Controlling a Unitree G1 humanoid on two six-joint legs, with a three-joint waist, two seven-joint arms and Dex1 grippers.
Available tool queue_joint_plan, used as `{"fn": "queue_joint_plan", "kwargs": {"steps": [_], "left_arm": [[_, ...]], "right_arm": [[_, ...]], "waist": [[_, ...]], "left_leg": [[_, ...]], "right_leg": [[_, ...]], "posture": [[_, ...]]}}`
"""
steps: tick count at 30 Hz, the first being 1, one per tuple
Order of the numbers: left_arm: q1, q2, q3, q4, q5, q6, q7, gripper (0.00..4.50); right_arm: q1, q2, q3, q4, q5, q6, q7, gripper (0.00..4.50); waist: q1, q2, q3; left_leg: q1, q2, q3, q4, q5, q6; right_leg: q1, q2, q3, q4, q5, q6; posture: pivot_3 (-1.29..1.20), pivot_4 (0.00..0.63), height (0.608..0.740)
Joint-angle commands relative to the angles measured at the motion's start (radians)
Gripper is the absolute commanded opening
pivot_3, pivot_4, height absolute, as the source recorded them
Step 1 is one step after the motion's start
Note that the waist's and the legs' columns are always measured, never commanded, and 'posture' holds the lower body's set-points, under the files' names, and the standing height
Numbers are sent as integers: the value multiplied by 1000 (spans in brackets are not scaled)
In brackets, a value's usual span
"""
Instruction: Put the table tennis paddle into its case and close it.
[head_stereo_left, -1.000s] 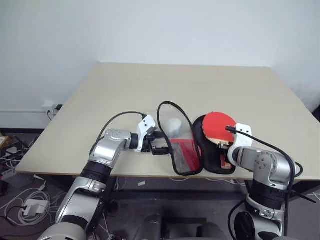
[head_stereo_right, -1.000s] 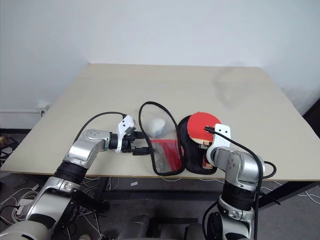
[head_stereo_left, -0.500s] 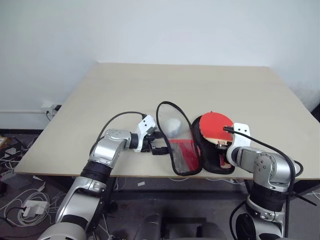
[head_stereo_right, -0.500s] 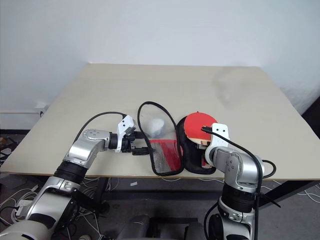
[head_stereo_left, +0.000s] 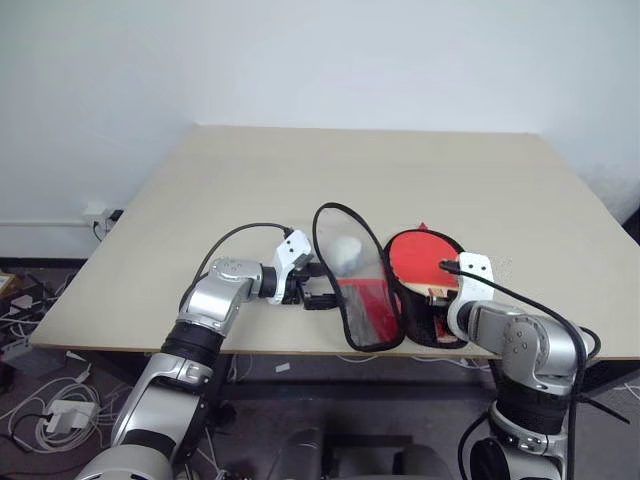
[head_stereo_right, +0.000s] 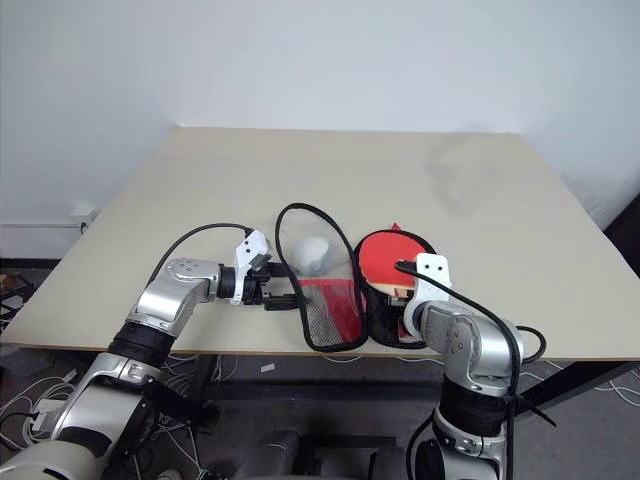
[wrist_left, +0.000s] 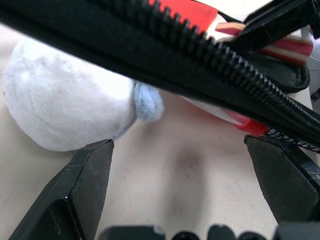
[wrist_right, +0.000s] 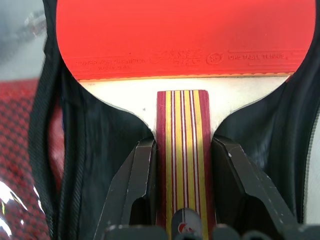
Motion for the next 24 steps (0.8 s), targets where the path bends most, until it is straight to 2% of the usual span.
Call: {"fn": "queue_joint_plan", "kwargs": {"steps": [1, 4, 13, 18, 22, 24], "left_arm": [[-24, 1, 13, -18, -1, -18, -7, 4500], [-26, 0, 13, -15, -1, -18, -10, 4500], [-30, 0, 13, -13, 0, -19, -14, 4500], [-41, -5, 23, -10, -14, -10, -20, 4500], [-81, -56, 11, 9, -23, -3, -24, 4500], [-122, -117, -9, 42, -6, -3, 4, 4500]], "right_arm": [[-6, -3, -16, -24, -19, 8, -19, 1198], [-9, -3, -26, -9, -26, 8, -18, 1198], [-80, -18, -38, -79, 23, -31, 58, 4153], [-221, -67, -234, -156, 141, -165, 198, 4153], [-298, -118, -333, -89, 158, -249, 195, 4153], [-327, -119, -381, -51, 166, -305, 176, 4153]], "waist": [[1, 0, 0], [1, 0, 0], [0, 0, 0], [5, 0, 0], [7, -1, 0], [8, -1, 0]], "left_leg": [[0, 0, 0, 0, 0, 0], [0, 0, 0, 0, 0, 0], [0, 0, 0, 0, 0, 0], [0, 0, -1, 1, 0, 0], [0, 0, -2, 1, 0, 1], [0, -1, -2, 2, 0, 1]], "right_leg": [[0, 0, 0, 0, 0, 0], [0, 0, 0, 0, 0, 0], [0, 0, -1, 0, 0, 0], [0, 0, -1, 0, 0, 0], [2, 0, -3, -1, 0, 0], [2, -1, -3, -1, 0, 0]], "posture": [[0, 0, 715], [0, 0, 715], [0, 0, 715], [0, 0, 715], [0, 0, 715], [0, 0, 715]]}}
